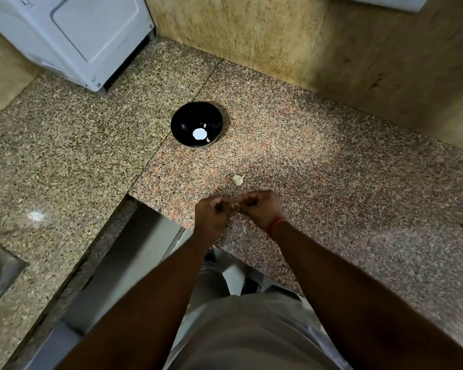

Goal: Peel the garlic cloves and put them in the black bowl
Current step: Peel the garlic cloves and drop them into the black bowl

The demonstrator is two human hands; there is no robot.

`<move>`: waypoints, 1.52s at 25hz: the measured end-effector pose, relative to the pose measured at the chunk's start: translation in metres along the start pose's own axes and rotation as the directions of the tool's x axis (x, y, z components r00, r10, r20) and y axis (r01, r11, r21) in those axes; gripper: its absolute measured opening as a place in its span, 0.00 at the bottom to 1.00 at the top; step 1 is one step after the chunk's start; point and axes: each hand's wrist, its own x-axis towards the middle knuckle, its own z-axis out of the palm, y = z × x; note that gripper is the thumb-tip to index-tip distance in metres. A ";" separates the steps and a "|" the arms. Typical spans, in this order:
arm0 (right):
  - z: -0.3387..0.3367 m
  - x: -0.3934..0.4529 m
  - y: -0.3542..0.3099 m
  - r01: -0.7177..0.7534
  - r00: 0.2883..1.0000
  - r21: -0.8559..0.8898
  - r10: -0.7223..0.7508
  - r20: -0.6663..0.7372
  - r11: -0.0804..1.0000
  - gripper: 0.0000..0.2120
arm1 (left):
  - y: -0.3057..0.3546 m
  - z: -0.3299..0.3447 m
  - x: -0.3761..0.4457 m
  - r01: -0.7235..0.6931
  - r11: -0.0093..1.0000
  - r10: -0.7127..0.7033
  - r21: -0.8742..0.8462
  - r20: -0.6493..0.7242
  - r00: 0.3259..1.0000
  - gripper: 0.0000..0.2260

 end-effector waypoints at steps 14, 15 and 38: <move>0.008 -0.003 0.001 -0.153 0.988 0.246 0.147 0.040 0.957 0.08 | -0.005 0.001 0.007 -0.073 0.990 0.071 0.124 0.019 0.997 0.05; 0.007 -0.003 0.000 -0.152 0.988 0.245 0.143 0.053 0.958 0.08 | -0.006 0.001 0.006 -0.060 0.993 0.059 0.102 0.013 0.998 0.05; 0.001 -0.002 0.008 -0.371 0.926 0.481 0.357 0.126 0.794 0.08 | 0.002 0.006 -0.007 -0.317 0.890 0.272 0.329 0.175 0.946 0.09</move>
